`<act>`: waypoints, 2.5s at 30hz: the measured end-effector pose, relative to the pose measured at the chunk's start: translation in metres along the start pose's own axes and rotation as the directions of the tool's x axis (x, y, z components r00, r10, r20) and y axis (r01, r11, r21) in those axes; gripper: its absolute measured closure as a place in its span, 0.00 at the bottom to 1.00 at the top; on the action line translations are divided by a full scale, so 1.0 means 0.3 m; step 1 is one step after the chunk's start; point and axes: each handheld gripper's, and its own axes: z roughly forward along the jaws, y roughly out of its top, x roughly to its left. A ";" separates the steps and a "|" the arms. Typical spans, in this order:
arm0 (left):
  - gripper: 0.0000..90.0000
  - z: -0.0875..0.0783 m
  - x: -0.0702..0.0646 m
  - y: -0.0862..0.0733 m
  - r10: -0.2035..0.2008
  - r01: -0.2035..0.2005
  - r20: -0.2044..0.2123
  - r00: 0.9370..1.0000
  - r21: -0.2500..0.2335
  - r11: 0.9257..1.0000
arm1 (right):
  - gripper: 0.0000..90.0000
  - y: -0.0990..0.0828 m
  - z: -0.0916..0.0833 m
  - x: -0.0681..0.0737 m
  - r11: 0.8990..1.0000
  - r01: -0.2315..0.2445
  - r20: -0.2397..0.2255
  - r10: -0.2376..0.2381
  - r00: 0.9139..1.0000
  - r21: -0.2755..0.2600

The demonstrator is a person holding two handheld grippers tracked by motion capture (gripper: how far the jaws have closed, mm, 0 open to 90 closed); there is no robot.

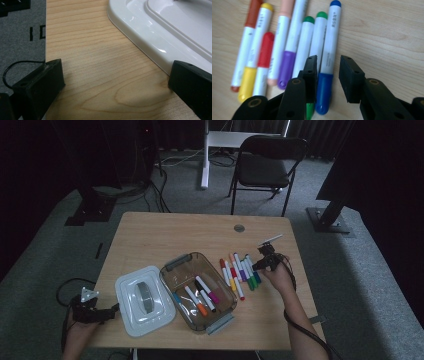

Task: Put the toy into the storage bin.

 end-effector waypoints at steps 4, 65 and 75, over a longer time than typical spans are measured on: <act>0.01 0.000 0.000 0.000 0.000 0.000 0.000 1.000 0.000 1.000 | 0.77 0.007 0.031 -0.002 1.000 -0.002 0.008 0.002 1.000 0.026; 0.01 0.000 0.001 0.000 0.002 -0.002 -0.001 1.000 0.000 1.000 | 0.85 -0.005 -0.418 0.231 0.975 0.035 -0.185 -0.076 0.980 -0.220; 0.01 0.000 0.000 0.000 0.000 0.000 0.000 1.000 -0.001 1.000 | 0.85 0.019 -0.489 0.409 0.954 0.152 -0.238 -0.216 0.947 -0.259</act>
